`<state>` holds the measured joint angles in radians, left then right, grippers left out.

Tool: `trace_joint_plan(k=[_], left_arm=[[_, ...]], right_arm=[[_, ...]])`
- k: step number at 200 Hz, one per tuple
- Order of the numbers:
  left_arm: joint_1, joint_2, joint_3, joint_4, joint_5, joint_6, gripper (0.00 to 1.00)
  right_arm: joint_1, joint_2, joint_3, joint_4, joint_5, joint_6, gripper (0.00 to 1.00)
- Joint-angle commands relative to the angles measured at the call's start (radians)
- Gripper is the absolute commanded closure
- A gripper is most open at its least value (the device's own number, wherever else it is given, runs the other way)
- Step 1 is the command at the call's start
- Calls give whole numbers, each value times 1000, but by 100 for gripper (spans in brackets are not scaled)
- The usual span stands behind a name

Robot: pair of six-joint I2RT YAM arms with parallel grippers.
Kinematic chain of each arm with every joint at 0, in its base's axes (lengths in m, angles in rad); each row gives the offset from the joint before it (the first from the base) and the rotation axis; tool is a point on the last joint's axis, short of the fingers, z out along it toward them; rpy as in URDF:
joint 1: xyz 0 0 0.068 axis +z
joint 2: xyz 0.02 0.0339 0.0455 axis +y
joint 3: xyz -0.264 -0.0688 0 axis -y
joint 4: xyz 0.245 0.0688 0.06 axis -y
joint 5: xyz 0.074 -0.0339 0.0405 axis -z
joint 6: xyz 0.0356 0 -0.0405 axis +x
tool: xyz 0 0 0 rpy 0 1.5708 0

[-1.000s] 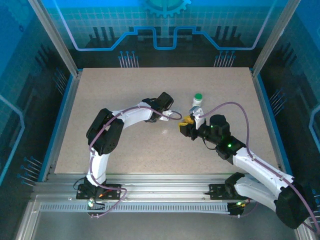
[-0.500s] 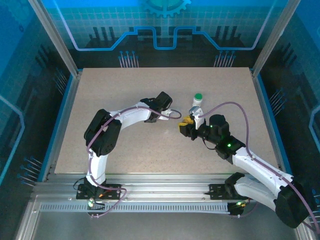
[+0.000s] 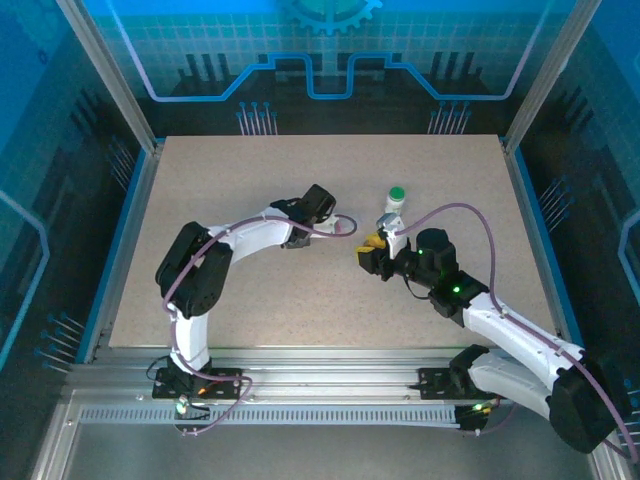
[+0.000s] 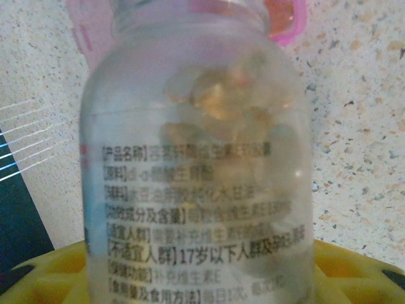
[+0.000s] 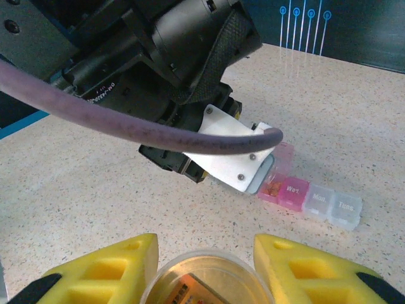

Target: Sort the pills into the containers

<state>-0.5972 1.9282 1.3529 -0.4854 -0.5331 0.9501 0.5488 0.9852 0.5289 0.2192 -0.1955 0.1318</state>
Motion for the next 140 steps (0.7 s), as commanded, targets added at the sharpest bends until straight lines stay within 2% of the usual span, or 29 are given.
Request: trace_joint_plan(k=[1, 45, 81, 106, 140], left_arm=[[11, -59, -34, 48, 47, -63, 100], [19, -94, -93, 115, 85, -128, 100], [26, -152, -173, 241, 139, -224, 100], [28, -230, -276, 408, 202, -328, 100], [29, -349, -481, 748, 273, -460, 100]], right_arm=[[-6, 0, 8, 34, -19, 11, 100], [-8, -10, 6, 35, -21, 10, 100], [-8, -34, 6, 26, -24, 10, 100], [-9, -62, 12, 5, -28, 9, 100], [-9, -109, 10, -3, -6, -18, 100]])
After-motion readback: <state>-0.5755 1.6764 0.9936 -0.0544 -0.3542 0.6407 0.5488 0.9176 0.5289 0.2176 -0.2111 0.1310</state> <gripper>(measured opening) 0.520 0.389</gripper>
